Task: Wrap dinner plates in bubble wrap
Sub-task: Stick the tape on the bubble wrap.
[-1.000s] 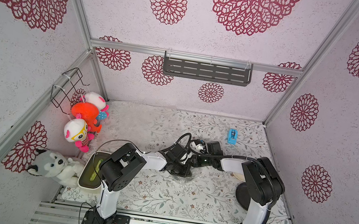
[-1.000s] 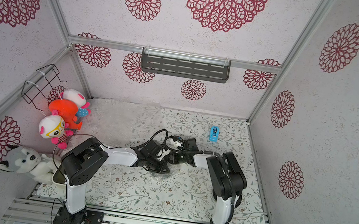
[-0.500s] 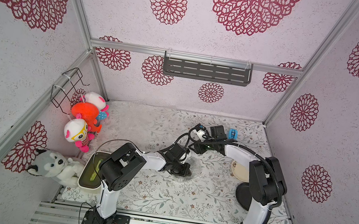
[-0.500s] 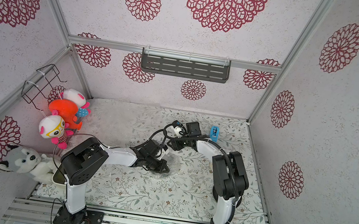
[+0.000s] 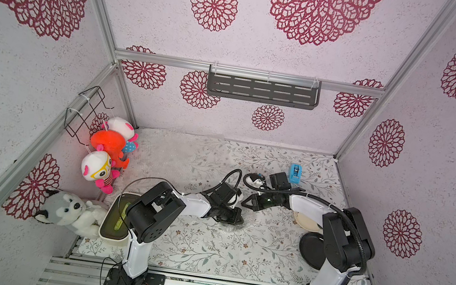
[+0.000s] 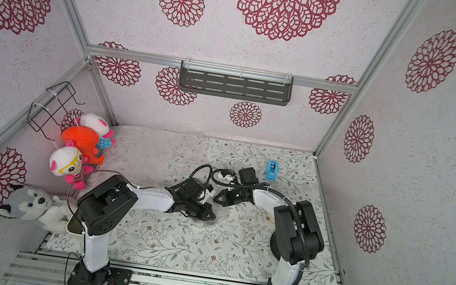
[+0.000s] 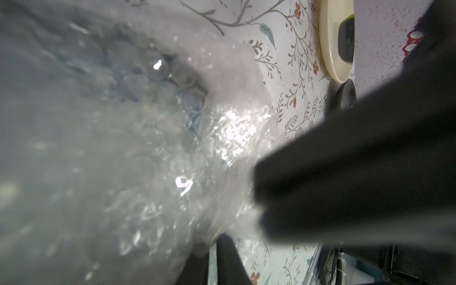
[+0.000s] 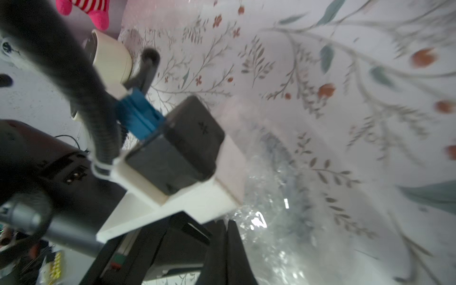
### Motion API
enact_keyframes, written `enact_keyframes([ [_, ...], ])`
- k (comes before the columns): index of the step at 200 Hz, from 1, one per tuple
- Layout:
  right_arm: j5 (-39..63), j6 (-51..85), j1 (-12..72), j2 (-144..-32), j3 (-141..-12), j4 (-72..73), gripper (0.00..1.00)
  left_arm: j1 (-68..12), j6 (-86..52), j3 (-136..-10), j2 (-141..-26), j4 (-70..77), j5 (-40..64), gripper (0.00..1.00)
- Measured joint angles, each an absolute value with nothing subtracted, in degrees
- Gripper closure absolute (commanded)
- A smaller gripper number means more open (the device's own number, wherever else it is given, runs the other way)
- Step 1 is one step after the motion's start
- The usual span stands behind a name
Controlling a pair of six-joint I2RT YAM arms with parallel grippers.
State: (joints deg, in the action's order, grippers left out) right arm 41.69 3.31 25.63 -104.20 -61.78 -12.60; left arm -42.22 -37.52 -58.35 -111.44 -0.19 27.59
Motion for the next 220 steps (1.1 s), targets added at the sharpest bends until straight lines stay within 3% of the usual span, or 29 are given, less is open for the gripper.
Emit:
enact_keyframes([
  [58,30.5,9.6,26.8,-108.5,-64.7,-12.3,0.99,-42.2,-37.5,-58.3,-111.4,0.0,27.7,0.87],
  [112,27.6,14.3,26.3,-110.5,-66.9,-7.2,0.99,-42.2,-37.5,-58.2,-111.4,0.0,27.7,0.87],
  [130,26.4,15.3,26.2,-112.5,-67.4,-5.0,0.92,-42.3,-37.5,-58.2,-111.4,0.2,27.8,0.86],
  [153,24.0,16.1,26.2,-111.8,-66.5,-5.3,0.75,-42.3,-37.5,-58.1,-111.4,0.2,28.0,0.85],
  [181,20.0,17.7,26.2,-99.2,-57.2,-4.2,0.66,-42.4,-37.3,-58.1,-111.4,0.1,28.0,0.85],
  [220,18.8,20.3,26.5,-74.6,-39.8,-3.1,0.72,-42.4,-37.3,-58.1,-111.4,0.2,28.1,0.83],
])
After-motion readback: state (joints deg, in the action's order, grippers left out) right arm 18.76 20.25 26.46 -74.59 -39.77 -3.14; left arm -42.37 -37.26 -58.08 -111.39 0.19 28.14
